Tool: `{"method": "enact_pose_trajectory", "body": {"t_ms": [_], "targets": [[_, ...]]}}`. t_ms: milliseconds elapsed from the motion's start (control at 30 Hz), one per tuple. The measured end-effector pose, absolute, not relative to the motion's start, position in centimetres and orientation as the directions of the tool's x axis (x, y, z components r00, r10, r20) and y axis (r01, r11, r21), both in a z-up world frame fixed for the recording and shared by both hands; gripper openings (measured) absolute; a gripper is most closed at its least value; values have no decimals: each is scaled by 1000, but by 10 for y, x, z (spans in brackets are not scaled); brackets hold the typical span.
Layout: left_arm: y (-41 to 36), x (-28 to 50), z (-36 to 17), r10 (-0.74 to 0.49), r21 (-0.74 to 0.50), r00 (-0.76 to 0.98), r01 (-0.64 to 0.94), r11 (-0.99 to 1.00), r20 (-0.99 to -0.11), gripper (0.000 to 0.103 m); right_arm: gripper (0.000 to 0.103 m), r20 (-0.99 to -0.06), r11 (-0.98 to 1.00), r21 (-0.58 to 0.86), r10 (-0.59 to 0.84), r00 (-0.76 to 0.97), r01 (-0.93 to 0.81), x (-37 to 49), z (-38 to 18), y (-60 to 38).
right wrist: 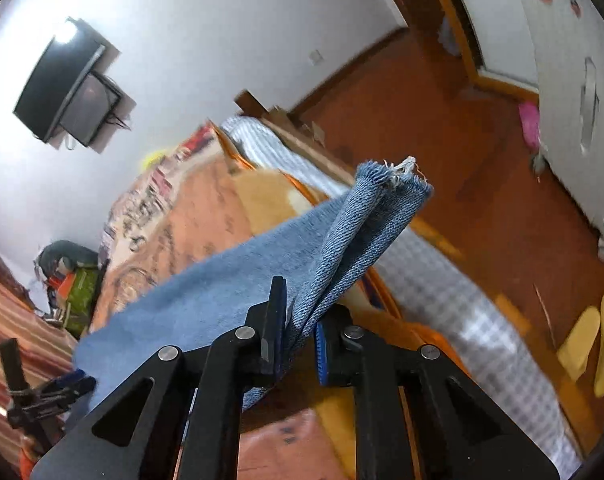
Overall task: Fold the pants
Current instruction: 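Grasp the frayed leg hem with the right tool and fold it over the jeans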
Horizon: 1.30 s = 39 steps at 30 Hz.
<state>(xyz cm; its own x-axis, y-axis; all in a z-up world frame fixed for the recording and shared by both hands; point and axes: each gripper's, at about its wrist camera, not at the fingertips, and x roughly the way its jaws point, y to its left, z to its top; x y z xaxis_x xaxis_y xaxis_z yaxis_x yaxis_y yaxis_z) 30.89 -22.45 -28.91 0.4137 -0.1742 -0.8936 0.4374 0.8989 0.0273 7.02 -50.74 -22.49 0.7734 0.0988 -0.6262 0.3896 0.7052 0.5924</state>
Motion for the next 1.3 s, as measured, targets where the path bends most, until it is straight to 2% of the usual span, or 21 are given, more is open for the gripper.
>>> {"method": "enact_pose_trajectory", "body": {"t_ms": [300,633,933,1300], "targets": [[-204,297,-256,-239,-20,473,422,906,-848,90,9,-480,778,593,133,867,209,86,-143,-480],[-161,286,-227,-271,-33,540,409,912,-797,90,8,-386,858,513,234,892,-3,122,-84,-398],[-119,278,-219,-287,-53,575,389,920,-767,90,8,-406,874,472,333,851,-117,150,-88,-326],[-68,257,-217,-264,-62,615,330,942,-743,90,8,-523,857,448,481,703,-253,184,-124,-237]]}}
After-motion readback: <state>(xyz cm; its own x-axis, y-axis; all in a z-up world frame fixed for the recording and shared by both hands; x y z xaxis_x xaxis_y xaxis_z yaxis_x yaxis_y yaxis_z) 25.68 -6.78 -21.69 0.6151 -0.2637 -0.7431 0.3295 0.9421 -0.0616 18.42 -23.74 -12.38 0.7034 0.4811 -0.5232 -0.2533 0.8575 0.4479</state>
